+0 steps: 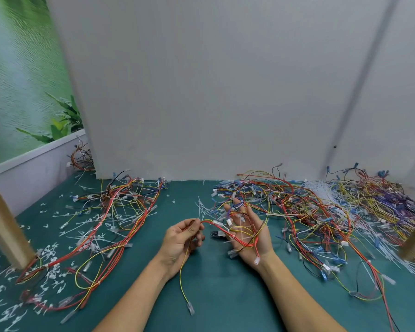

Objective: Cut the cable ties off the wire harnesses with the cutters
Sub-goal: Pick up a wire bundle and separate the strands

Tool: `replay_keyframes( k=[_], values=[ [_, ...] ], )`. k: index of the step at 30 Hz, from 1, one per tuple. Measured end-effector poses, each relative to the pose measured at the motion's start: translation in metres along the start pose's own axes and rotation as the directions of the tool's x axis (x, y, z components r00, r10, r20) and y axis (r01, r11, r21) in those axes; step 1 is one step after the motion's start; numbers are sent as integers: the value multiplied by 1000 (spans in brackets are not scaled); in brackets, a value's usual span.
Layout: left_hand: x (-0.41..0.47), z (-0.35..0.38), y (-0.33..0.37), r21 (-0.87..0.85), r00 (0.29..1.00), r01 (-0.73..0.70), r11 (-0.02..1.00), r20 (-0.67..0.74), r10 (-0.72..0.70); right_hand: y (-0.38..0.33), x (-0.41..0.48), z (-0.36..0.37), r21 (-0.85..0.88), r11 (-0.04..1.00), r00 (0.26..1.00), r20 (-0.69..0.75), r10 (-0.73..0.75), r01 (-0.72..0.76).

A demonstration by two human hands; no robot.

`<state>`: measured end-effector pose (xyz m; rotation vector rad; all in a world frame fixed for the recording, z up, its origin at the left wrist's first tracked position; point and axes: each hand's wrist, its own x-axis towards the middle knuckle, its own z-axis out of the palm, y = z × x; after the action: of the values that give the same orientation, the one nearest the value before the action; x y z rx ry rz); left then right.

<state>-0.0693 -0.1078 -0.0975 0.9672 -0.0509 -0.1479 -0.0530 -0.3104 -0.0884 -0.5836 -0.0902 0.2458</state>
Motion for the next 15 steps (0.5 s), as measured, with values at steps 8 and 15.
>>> replay_keyframes(
  k=[8, 15],
  values=[
    [-5, -2, 5, -1, 999, 35, 999, -39, -35, 3, -2, -1, -5, 1000, 998, -60, 28, -28],
    [-6, 0, 8, 70, 999, 23, 997, -39, -20, 5, 1, -3, -223, 975, 999, -32, 13, -20]
  ],
)
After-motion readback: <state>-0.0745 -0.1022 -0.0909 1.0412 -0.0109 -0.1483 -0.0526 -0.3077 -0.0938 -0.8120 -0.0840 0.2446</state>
